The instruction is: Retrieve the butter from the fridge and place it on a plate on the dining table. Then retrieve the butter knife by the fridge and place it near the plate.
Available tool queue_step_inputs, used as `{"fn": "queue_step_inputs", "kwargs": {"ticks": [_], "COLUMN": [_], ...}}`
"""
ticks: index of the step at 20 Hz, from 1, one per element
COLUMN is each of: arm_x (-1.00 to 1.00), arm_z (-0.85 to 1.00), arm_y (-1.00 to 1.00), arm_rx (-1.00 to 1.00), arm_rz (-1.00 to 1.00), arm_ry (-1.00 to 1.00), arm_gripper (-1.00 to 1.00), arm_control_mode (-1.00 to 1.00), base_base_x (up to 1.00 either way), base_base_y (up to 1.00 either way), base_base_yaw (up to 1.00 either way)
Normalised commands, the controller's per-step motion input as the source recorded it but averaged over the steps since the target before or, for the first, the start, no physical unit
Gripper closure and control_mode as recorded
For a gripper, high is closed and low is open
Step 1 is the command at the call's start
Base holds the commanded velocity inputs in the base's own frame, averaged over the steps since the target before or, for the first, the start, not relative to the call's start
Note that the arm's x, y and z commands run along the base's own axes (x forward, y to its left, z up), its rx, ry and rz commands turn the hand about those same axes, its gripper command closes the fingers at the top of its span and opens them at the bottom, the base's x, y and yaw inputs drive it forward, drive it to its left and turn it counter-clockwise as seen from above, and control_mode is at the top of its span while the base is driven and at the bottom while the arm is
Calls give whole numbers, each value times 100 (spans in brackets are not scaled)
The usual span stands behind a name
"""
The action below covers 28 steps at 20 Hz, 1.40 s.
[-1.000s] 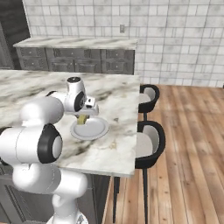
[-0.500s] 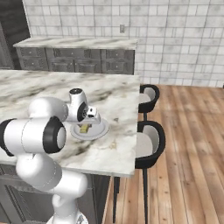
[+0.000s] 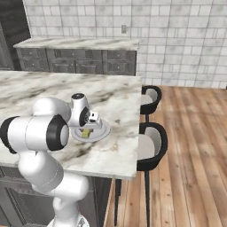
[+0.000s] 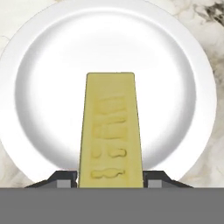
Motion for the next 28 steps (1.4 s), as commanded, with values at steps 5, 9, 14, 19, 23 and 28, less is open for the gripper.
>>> {"fn": "queue_step_inputs", "kwargs": {"ticks": [5,9,14,19,23,28], "arm_x": [0,0,0,-38,-88,-100], "arm_z": [-3,0,7,75,90,73], "arm_y": [0,0,0,-2,-6,-12], "arm_rx": [0,0,0,0,0,0], "arm_rz": [0,0,0,-4,-1,0], "arm_ry": [0,0,0,9,32,33], "arm_gripper": [-100,-100,-100,-100,-100,-100], "arm_control_mode": [-100,-100,-100,-100,-100,-100], "base_base_x": [0,0,0,0,0,0], "base_base_y": [0,0,0,0,0,0], "base_base_yaw": [0,0,0,0,0,0]}}
